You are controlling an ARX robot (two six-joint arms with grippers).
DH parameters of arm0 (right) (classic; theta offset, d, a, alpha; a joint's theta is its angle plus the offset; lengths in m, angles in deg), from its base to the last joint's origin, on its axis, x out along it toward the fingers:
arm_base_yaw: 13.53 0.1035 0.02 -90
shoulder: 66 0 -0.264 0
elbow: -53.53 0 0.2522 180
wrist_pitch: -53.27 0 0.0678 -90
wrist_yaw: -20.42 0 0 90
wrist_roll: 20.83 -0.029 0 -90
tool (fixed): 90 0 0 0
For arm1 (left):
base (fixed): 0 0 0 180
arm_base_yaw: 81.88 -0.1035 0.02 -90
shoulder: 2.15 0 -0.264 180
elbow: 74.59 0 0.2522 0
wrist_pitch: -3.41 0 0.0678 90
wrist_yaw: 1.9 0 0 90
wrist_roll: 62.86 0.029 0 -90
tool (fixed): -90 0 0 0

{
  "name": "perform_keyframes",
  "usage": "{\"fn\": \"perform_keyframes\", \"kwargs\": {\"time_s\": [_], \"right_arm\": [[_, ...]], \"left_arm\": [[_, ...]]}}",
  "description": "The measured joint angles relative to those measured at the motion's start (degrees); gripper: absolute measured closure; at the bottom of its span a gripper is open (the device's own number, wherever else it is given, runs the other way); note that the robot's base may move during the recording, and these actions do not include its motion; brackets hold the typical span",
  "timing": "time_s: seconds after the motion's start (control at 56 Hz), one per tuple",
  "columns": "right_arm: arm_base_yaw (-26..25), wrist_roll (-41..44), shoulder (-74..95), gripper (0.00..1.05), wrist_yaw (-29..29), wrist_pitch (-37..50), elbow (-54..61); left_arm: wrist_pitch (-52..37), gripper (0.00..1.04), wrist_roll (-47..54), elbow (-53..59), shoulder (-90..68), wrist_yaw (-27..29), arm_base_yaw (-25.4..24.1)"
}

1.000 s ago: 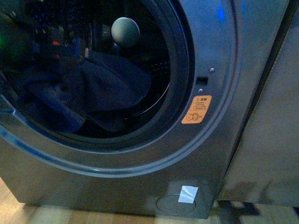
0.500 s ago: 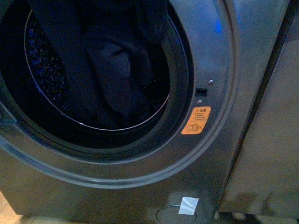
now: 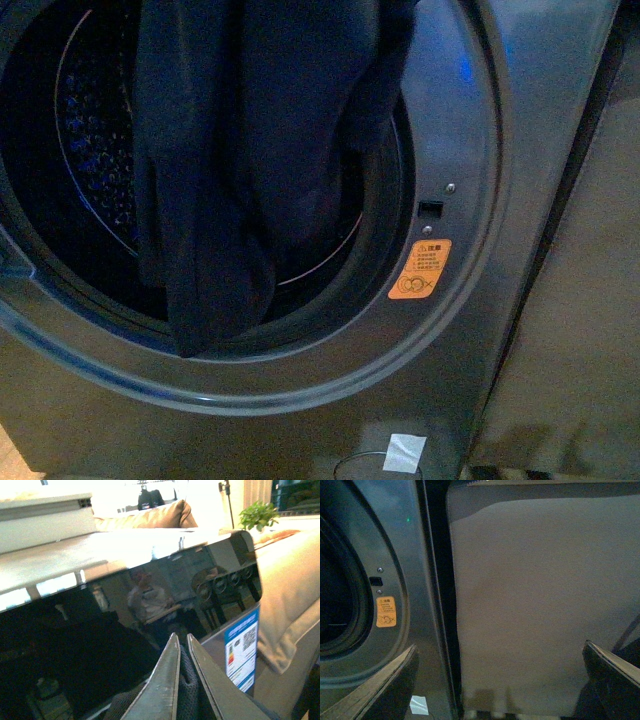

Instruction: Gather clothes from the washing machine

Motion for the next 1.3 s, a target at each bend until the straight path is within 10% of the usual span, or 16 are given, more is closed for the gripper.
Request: {"fn": "perform_keyframes", "kwargs": {"time_s": [0.411, 0.893, 1.304], "right_arm": [[0.0, 0.0, 0.0, 0.07, 0.0, 0.0, 0.0], [0.0, 0.0, 0.0, 0.07, 0.0, 0.0, 0.0], [0.0, 0.0, 0.0, 0.07, 0.0, 0.0, 0.0]], "left_arm": [[17.9, 0.99, 3.3, -33.3, -13.1, 2.7, 12.3], [43.5, 0.99, 1.6, -69.5, -30.9, 1.8, 13.4], [48.9, 0.99, 1.4, -77.4, -36.1, 1.8, 13.4]]}}
